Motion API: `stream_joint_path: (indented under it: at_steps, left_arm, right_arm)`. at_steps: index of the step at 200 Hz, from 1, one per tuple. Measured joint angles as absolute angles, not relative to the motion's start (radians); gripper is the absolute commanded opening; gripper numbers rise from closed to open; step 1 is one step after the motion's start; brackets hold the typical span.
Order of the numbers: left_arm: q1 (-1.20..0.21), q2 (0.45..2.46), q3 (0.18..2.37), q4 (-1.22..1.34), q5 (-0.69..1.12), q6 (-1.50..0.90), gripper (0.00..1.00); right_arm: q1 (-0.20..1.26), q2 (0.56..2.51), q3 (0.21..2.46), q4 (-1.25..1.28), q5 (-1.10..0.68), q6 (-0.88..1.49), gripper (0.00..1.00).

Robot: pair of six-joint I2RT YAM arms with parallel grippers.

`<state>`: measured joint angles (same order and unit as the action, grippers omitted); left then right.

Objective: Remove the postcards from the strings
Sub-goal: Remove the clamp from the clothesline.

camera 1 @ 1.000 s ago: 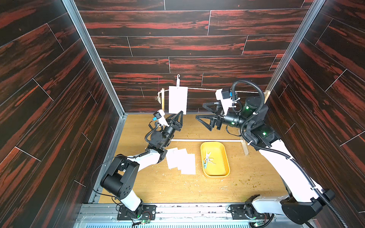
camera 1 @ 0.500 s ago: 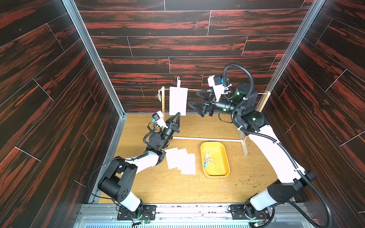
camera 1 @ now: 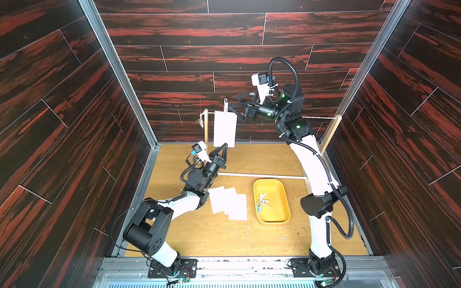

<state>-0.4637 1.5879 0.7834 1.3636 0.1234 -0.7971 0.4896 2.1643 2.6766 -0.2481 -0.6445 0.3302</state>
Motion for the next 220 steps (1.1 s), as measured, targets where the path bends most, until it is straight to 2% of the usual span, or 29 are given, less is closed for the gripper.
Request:
stream_joint_path:
  at_steps: [63, 140, 167, 206, 220]
  left_arm:
    - [-0.46, 1.588, 0.776, 1.364, 0.131, -0.802, 0.0]
    - [-0.447, 1.626, 0.794, 1.37, 0.167, -0.803, 0.0]
    - [-0.438, 1.643, 0.811, 1.37, 0.18, -0.808, 0.0]
    - [-0.433, 1.644, 0.812, 1.37, 0.186, -0.818, 0.0]
    - [-0.431, 1.644, 0.812, 1.37, 0.188, -0.821, 0.0]
  right_arm:
    - [0.467, 2.32, 2.706, -0.045, -0.699, 0.554, 0.99]
    - [0.474, 2.386, 2.717, 0.054, -0.772, 0.663, 0.98]
    - [0.483, 2.386, 2.722, 0.089, -0.819, 0.682, 0.92]
    - [0.487, 2.386, 2.724, 0.121, -0.856, 0.7, 0.72]
    - [0.487, 2.386, 2.724, 0.121, -0.859, 0.699, 0.69]
